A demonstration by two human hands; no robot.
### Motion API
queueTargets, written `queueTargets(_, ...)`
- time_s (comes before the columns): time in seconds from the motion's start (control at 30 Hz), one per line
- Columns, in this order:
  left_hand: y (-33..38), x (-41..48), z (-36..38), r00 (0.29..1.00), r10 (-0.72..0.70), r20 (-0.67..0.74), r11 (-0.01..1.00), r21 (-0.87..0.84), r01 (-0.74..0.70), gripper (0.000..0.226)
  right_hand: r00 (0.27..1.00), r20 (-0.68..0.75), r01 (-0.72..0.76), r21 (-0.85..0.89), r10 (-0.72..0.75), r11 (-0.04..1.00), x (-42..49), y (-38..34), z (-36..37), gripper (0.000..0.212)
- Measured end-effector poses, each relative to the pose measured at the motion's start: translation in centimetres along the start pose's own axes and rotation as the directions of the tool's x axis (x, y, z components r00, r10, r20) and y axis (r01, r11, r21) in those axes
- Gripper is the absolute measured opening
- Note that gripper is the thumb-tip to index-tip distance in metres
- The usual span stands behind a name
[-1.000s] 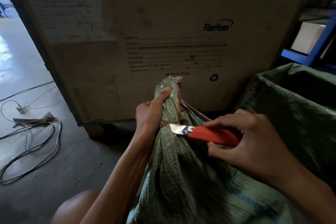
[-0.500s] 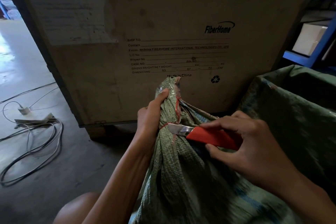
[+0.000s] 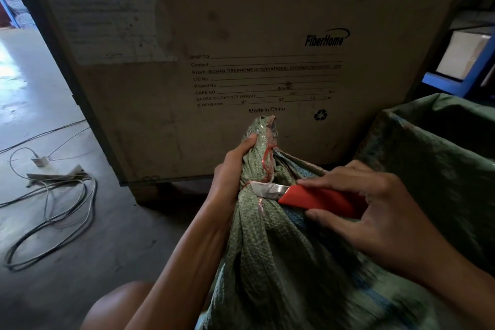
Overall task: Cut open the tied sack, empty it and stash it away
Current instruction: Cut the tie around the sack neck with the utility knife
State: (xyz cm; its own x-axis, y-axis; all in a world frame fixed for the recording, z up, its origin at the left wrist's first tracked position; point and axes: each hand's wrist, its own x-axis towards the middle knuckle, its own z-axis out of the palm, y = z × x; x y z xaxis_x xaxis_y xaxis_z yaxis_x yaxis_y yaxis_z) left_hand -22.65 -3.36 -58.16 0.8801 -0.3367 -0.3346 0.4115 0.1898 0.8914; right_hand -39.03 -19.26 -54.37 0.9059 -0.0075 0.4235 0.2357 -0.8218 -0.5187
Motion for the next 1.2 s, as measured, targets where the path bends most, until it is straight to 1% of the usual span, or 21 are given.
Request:
queueTargets(0.1,-0.6,0.7,-0.3,1.0,-0.013,-0.016,0.997,-0.078,0.012,0.1,1.0,-0.001,-0.004,-0.012,0.004,1.0,-0.1,-0.1,0.4,0.046)
queueTargets(0.17,-0.3,0.2,-0.1,0.998,-0.006,-0.062,0.995,-0.103,0.0,0.103,1.0,-0.012,-0.007,-0.018,0.006,1.0,-0.1,-0.3,0.6,0.048)
queueTargets(0.2,0.2,-0.5,0.1,0.994,0.005,-0.105,0.995,-0.094,-0.015,0.098,1.0,-0.021,-0.01,-0.019,0.01,1.0,-0.2,-0.4,0.7,0.049)
queueTargets(0.3,1.0,-2.3,0.8,0.973,0.015,-0.229,0.998,-0.057,-0.029,0.062,0.998,-0.054,-0.011,-0.035,0.009,0.999,-0.2,-0.7,1.1,0.05)
queueTargets(0.33,0.9,-2.4,0.8,0.967,0.004,-0.254,0.997,-0.074,-0.024,0.058,0.998,-0.063,-0.011,-0.043,0.008,0.999,-0.2,-0.7,1.2,0.048)
queueTargets(0.43,0.8,-2.9,1.0,0.957,-0.01,-0.289,0.991,-0.133,-0.03,0.058,0.996,-0.093,-0.014,-0.064,0.009,0.998,-0.3,-0.9,1.5,0.041)
queueTargets(0.57,0.6,-2.4,0.7,0.948,-0.027,-0.317,0.972,-0.229,-0.049,0.057,0.985,-0.172,-0.026,-0.105,0.007,0.994,-0.7,-1.2,2.4,0.042)
queueTargets(0.6,0.5,-2.3,0.8,0.943,-0.035,-0.331,0.966,-0.254,-0.053,0.064,0.981,-0.192,-0.033,-0.114,0.011,0.993,-0.8,-1.4,2.7,0.042)
queueTargets(0.67,0.3,-1.9,0.9,0.947,-0.048,-0.318,0.942,-0.33,-0.062,0.088,0.972,-0.235,-0.048,-0.147,0.012,0.988,-0.9,-1.7,3.4,0.043)
queueTargets(0.7,0.4,-2.0,1.0,0.947,-0.049,-0.318,0.934,-0.351,-0.07,0.092,0.966,-0.258,-0.054,-0.167,0.009,0.985,-0.9,-1.8,3.8,0.042)
queueTargets(0.77,0.5,-2.2,1.0,0.914,-0.067,-0.401,0.935,-0.344,-0.082,0.077,0.954,-0.299,-0.066,-0.187,0.008,0.98,-1.1,-1.9,4.3,0.039)
queueTargets(0.87,0.3,-2.8,1.1,0.903,-0.048,-0.428,0.936,-0.334,-0.108,0.074,0.945,-0.328,-0.071,-0.211,-0.003,0.975,-1.2,-2.2,4.9,0.036)
queueTargets(0.93,0.5,-2.8,1.1,0.893,-0.036,-0.448,0.923,-0.358,-0.142,0.074,0.935,-0.356,-0.074,-0.217,-0.008,0.973,-1.2,-2.3,5.2,0.035)
queueTargets(1.03,1.2,-3.3,1.3,0.897,-0.045,-0.439,0.913,-0.383,-0.141,0.066,0.927,-0.374,-0.09,-0.186,0.014,0.978,-1.4,-2.7,5.7,0.036)
queueTargets(1.1,1.0,-3.4,1.6,0.904,-0.072,-0.421,0.909,-0.402,-0.114,0.052,0.902,-0.428,-0.118,-0.113,0.06,0.987,-1.1,-3.4,6.0,0.037)
queueTargets(1.13,0.6,-3.4,1.9,0.907,-0.087,-0.412,0.9,-0.423,-0.105,0.045,0.862,-0.491,-0.154,-0.019,0.125,0.988,-0.6,-3.9,5.8,0.037)
queueTargets(1.2,-0.9,-3.8,3.0,0.909,-0.13,-0.396,0.904,-0.425,-0.055,0.045,0.763,-0.591,-0.193,0.179,0.262,0.965,0.9,-4.3,4.5,0.041)
